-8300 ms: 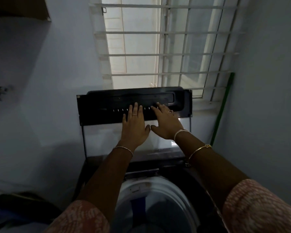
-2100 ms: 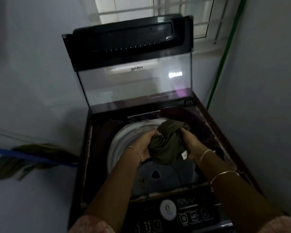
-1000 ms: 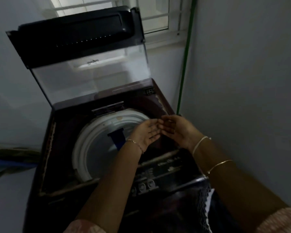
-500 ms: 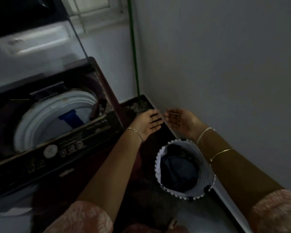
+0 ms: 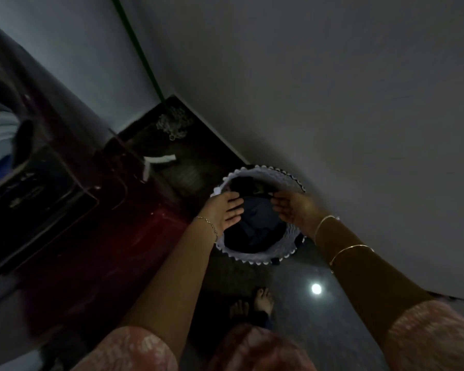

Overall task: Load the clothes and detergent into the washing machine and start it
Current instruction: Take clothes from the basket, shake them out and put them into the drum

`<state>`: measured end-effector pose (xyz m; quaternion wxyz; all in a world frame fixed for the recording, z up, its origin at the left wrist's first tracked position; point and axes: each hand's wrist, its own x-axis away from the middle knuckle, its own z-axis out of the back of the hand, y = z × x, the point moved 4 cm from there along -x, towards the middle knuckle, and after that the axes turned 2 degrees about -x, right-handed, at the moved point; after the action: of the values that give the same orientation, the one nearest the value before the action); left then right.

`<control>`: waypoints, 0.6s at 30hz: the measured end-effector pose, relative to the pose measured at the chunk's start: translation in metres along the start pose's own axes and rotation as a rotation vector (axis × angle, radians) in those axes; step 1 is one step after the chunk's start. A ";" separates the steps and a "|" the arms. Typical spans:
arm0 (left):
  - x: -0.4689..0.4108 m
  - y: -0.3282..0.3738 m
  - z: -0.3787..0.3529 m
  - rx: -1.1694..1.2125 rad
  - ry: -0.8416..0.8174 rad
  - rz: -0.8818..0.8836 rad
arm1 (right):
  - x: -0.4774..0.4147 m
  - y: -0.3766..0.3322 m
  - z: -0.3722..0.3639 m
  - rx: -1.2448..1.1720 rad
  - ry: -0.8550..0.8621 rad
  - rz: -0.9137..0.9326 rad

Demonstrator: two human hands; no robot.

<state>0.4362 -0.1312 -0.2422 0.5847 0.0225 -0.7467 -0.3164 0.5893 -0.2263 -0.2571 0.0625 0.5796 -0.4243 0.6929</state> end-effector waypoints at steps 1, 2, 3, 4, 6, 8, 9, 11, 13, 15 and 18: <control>-0.010 -0.008 -0.001 -0.014 0.012 0.016 | -0.012 0.008 0.003 0.011 0.019 -0.010; -0.021 -0.015 -0.002 -0.027 0.022 0.031 | -0.022 0.016 0.007 0.026 0.036 -0.012; -0.030 -0.022 -0.004 -0.045 0.028 0.043 | -0.033 0.024 0.009 0.042 0.044 -0.013; -0.040 -0.028 -0.005 -0.065 0.033 0.051 | -0.044 0.031 0.011 0.062 0.053 -0.013; -0.060 -0.041 -0.006 -0.102 0.044 0.076 | -0.066 0.044 0.013 0.110 0.061 -0.008; -0.082 -0.053 -0.006 -0.148 0.054 0.101 | -0.087 0.057 0.012 0.143 0.056 -0.028; -0.093 -0.059 -0.006 -0.174 0.058 0.104 | -0.098 0.064 0.013 0.175 0.060 -0.028; -0.116 -0.069 -0.006 -0.221 0.075 0.103 | -0.122 0.076 0.014 0.275 0.048 -0.003; -0.141 -0.078 -0.006 -0.279 0.084 0.103 | -0.150 0.091 0.015 0.323 0.079 0.004; -0.165 -0.087 -0.007 -0.317 0.092 0.108 | -0.173 0.102 0.018 0.370 0.115 0.013; -0.199 -0.100 -0.009 -0.295 0.106 0.112 | -0.198 0.114 0.014 0.431 0.074 0.021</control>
<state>0.4730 -0.1349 -0.4617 0.6368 -0.0884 -0.6605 -0.3879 0.5969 -0.2278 -0.4859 -0.0546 0.5494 -0.2696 0.7890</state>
